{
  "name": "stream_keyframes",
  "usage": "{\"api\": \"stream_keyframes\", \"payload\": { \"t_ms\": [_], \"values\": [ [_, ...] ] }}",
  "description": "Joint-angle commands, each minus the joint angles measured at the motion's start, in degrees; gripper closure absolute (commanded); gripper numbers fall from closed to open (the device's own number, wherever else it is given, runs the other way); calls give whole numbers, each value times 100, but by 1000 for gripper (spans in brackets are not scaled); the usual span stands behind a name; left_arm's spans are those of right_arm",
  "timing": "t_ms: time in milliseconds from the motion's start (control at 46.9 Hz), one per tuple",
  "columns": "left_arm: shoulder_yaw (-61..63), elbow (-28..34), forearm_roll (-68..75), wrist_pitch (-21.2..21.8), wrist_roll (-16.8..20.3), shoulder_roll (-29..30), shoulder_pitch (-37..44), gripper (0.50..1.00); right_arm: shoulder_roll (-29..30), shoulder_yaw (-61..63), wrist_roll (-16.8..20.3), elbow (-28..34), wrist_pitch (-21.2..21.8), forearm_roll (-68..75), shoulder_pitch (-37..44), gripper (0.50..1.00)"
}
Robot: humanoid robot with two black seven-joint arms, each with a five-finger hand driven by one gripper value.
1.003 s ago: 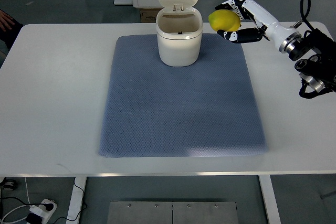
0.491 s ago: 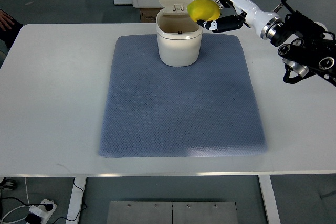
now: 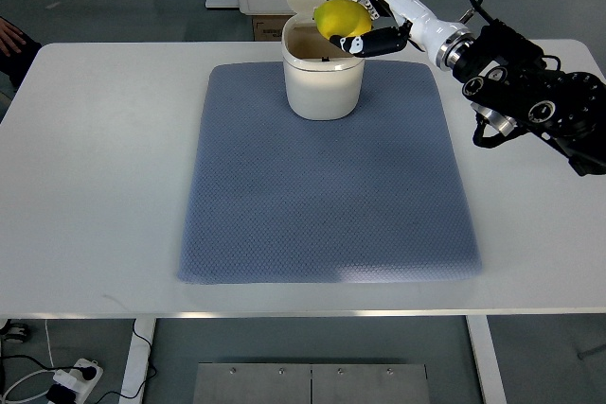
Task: Put lemon in trash with right hand
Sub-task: 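Lift the lemon with the right hand and carry it over the bin, then open the right hand fingers to drop the lemon into the bin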
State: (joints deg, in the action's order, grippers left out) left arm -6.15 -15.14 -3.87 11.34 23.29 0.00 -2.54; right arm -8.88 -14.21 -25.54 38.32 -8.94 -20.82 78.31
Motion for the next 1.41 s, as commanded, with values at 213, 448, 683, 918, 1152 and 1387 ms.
{"api": "stream_keyframes", "payload": {
  "t_ms": [213, 448, 683, 918, 1152, 1387],
  "values": [
    [-1, 2, 0, 0, 0, 0, -1, 500, 545, 6, 260, -808, 235, -1, -17, 1000],
    [8, -6, 0, 0, 0, 0, -1, 500, 853, 6, 462, -1107, 235, -1, -70, 1000],
    [-1, 2, 0, 0, 0, 0, -1, 500, 888, 23, 699, -1397, 235, 17, -87, 1000],
    [-1, 2, 0, 0, 0, 0, -1, 500, 888, 23, 857, -1538, 235, 149, -87, 1000],
    [-1, 2, 0, 0, 0, 0, -1, 500, 888, 15, 866, -1529, 226, 158, -87, 1000],
    [-1, 2, 0, 0, 0, 0, -1, 500, 888, 23, 866, -1538, 191, 158, -79, 879]
  ]
}}
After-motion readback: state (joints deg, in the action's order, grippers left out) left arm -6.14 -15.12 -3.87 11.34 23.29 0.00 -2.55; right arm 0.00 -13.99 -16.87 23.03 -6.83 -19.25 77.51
